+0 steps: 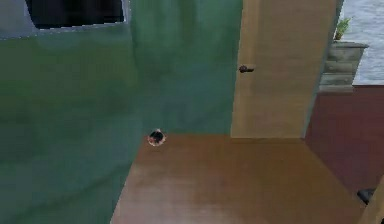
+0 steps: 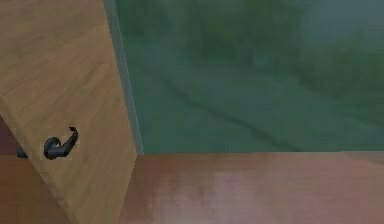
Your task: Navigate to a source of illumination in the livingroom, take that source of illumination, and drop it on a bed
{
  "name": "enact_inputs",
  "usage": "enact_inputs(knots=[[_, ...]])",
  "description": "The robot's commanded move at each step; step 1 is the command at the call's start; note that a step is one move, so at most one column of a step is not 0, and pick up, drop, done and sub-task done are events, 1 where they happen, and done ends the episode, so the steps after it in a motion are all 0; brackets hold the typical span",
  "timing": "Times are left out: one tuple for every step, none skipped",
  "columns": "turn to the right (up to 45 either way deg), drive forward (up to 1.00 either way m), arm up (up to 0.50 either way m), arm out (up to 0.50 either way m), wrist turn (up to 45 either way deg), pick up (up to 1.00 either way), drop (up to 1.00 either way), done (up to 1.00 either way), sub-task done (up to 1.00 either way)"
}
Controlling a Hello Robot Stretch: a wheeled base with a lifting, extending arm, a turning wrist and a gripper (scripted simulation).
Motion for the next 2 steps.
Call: enact_inputs(knots=[[3.0,0.0,0.0,0.0,0.0,0.0,0.0,0.0,0.0],[0.0,0.8,0.0,0.0,0.0,0.0,0.0,0.0,0.0]])
